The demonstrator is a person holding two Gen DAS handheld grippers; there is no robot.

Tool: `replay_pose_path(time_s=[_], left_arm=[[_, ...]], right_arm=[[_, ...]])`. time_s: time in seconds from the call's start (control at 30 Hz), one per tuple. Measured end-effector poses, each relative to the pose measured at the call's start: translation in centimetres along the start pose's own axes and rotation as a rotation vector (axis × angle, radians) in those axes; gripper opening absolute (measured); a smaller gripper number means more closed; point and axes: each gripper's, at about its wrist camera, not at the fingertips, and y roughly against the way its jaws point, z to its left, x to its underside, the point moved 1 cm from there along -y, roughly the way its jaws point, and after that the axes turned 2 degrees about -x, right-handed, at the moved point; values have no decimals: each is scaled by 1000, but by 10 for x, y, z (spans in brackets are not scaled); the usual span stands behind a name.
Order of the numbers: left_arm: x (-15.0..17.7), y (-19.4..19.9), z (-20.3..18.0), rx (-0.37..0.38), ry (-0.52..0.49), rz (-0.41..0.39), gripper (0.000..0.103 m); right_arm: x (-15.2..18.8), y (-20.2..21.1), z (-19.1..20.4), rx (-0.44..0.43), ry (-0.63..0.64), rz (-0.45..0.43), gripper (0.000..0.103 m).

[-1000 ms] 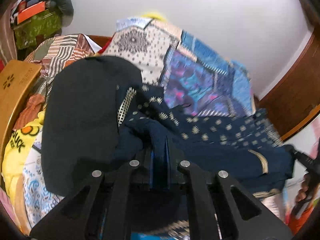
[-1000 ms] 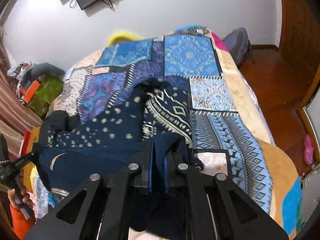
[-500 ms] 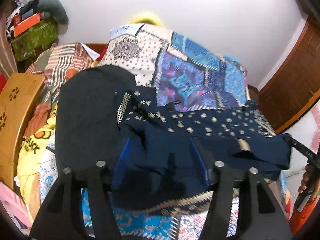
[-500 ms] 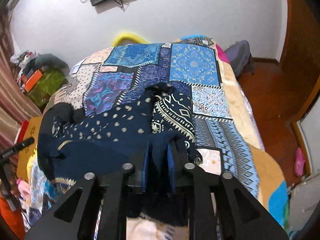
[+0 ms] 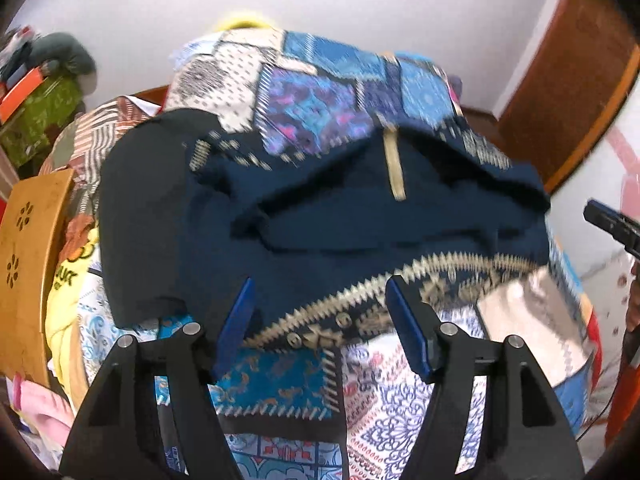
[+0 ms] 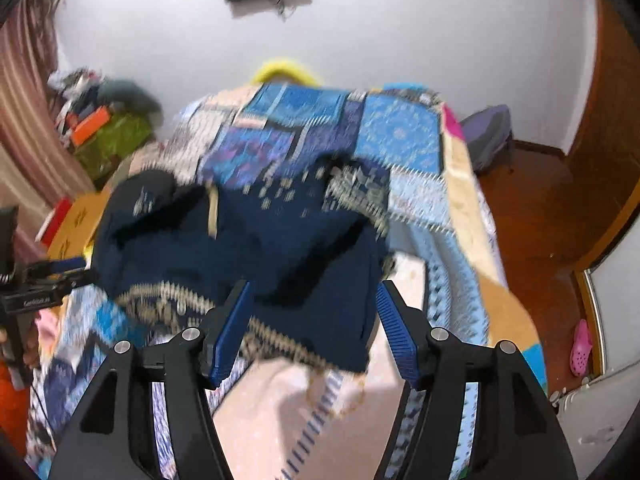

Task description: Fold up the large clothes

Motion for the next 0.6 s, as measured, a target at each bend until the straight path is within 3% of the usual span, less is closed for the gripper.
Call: replay_pose_path(time_s=[0.33, 0.5, 0.6], left_arm=[[-1, -77, -2, -73, -29, 109, 66], [-27, -108, 1, -79, -64, 106, 66], [-65, -118, 3, -115, -108, 59, 66]], right_arm=[[12, -68, 24, -38, 102, 160, 60], [-15, -111, 25, -29, 168, 199, 60], [-54, -126, 13, -26, 150, 154, 60]])
